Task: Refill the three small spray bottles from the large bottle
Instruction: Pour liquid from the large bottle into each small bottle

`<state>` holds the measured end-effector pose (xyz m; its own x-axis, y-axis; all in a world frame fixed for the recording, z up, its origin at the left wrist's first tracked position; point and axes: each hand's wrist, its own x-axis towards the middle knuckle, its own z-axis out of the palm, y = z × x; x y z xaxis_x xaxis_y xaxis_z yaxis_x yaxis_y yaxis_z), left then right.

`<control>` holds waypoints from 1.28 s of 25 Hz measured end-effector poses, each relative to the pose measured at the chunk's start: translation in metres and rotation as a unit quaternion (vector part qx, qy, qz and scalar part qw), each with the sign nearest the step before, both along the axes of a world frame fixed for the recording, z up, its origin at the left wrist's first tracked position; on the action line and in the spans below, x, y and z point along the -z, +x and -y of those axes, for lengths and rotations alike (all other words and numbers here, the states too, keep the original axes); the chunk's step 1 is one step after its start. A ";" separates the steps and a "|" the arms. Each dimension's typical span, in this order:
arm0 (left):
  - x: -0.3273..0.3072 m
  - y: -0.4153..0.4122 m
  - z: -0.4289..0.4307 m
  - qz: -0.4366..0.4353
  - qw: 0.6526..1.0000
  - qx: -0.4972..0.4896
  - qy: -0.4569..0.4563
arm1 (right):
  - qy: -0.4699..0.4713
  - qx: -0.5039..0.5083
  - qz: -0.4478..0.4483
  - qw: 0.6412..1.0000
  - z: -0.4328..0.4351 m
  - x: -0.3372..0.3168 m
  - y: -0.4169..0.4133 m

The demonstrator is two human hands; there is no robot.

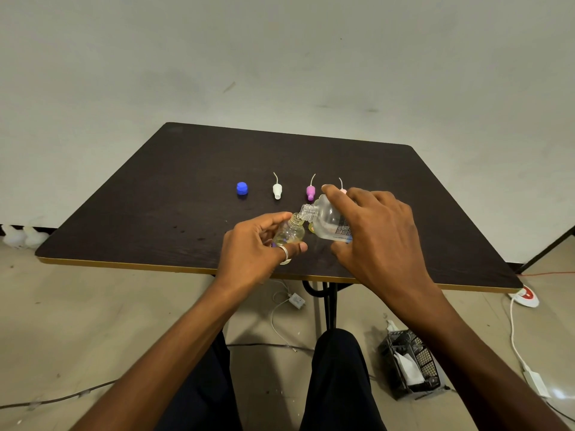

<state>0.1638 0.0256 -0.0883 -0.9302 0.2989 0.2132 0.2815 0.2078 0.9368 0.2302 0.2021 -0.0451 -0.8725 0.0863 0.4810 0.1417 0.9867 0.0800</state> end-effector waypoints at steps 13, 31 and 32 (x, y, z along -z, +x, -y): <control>0.000 0.000 -0.001 0.004 1.000 0.003 0.006 | -0.004 0.003 0.006 1.000 0.000 -0.001 0.000; 0.002 -0.002 -0.001 0.001 1.000 0.007 0.000 | -0.003 0.003 0.007 1.000 0.001 -0.001 0.001; 0.003 -0.002 -0.001 0.001 1.000 0.007 0.000 | -0.003 0.004 0.009 1.000 0.001 -0.001 0.000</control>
<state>0.1618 0.0263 -0.0909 -0.9264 0.3119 0.2108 0.2820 0.2039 0.9375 0.2307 0.2011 -0.0441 -0.8801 0.0965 0.4649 0.1489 0.9858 0.0773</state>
